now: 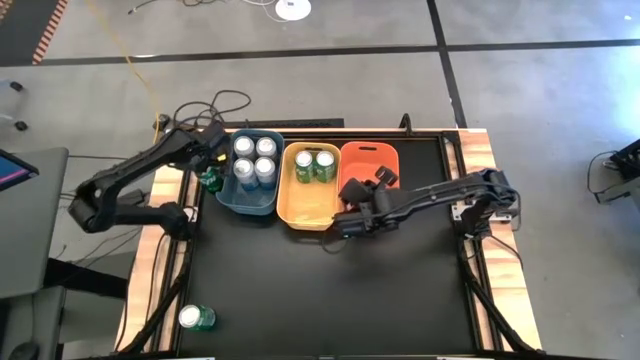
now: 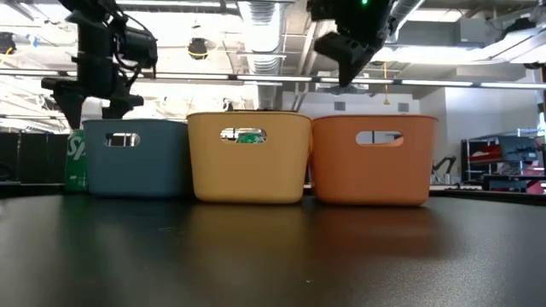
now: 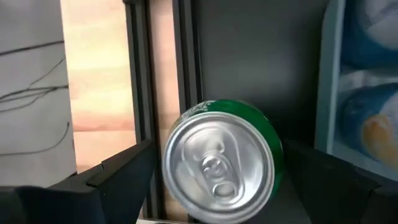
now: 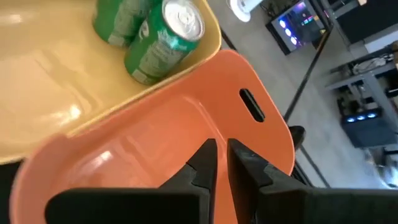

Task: Sort soda cans
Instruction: Put the green soda can into the yellow bin

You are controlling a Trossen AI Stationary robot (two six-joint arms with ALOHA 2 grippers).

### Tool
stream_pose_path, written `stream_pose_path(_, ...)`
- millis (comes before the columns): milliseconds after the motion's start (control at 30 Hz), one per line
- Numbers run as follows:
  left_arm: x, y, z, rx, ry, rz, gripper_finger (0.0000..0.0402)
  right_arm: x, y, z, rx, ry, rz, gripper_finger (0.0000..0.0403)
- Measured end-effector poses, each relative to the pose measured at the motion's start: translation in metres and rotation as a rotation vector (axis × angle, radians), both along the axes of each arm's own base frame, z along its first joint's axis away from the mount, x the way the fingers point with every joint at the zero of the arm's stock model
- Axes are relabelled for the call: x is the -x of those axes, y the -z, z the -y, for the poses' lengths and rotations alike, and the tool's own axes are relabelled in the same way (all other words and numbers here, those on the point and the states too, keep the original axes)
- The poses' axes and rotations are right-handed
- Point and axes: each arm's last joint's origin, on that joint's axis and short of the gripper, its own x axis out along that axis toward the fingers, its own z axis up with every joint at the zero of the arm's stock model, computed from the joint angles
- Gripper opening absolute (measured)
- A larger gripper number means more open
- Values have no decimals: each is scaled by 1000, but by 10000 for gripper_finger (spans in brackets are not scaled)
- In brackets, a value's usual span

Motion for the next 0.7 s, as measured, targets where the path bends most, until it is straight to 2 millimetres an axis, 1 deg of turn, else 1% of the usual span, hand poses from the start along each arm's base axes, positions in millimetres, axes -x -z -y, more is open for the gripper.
stream_pose_path(200,-2,14,-16,103,5,-27,344,16,-21,-18,-17,-60,69,56)
stream_pose_path(333,-5,19,-20,125,42,-28,344,33,-33,-31,-33,-97,122,56)
stream_pose_path(433,-6,19,-20,126,59,-26,336,51,-40,-36,-51,-103,167,56)
stream_pose_path(567,-5,17,-18,129,59,-26,306,81,-46,-37,-86,-91,253,56)
stream_pose_path(700,-3,15,-14,134,72,-21,303,114,-48,-37,-120,-66,372,56)
